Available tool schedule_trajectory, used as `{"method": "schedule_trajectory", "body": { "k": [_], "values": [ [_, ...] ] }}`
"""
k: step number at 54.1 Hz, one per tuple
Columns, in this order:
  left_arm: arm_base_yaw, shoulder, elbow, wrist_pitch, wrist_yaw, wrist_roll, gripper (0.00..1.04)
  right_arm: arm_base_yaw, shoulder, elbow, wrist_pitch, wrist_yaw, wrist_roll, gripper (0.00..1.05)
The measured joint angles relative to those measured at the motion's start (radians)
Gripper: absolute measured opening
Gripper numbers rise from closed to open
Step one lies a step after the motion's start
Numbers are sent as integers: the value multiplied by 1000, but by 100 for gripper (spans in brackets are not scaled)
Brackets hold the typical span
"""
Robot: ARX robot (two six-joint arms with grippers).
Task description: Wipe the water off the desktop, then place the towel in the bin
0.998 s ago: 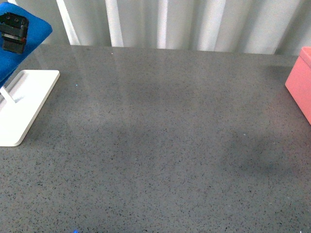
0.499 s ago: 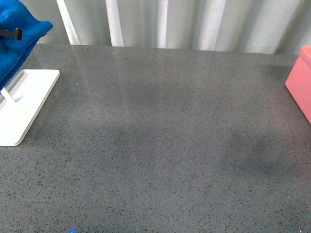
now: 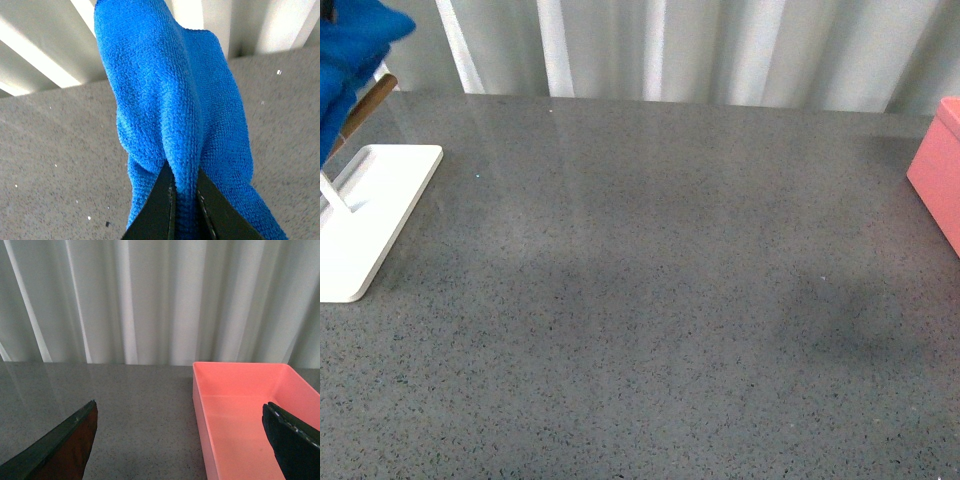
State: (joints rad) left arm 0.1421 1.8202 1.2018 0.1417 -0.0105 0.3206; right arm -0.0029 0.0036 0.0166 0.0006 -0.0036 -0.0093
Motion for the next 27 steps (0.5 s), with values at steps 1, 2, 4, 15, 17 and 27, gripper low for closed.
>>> {"method": "schedule_trajectory", "body": {
  "k": [1, 2, 4, 15, 17, 27],
  "values": [
    [0, -21, 13, -8, 12, -11, 4, 0, 0, 0, 0, 0, 0, 98],
    [0, -35, 21, -13, 18, -14, 4, 0, 0, 0, 0, 0, 0, 98],
    [-3, -56, 32, -19, 26, -21, 4, 0, 0, 0, 0, 0, 0, 98],
    [-88, -198, 57, -45, 87, -97, 4, 0, 0, 0, 0, 0, 0, 98],
    [-111, -215, 57, -45, 95, -109, 4, 0, 0, 0, 0, 0, 0, 98],
    [-318, -295, 16, -5, 167, -227, 4, 0, 0, 0, 0, 0, 0, 98]
  ]
}}
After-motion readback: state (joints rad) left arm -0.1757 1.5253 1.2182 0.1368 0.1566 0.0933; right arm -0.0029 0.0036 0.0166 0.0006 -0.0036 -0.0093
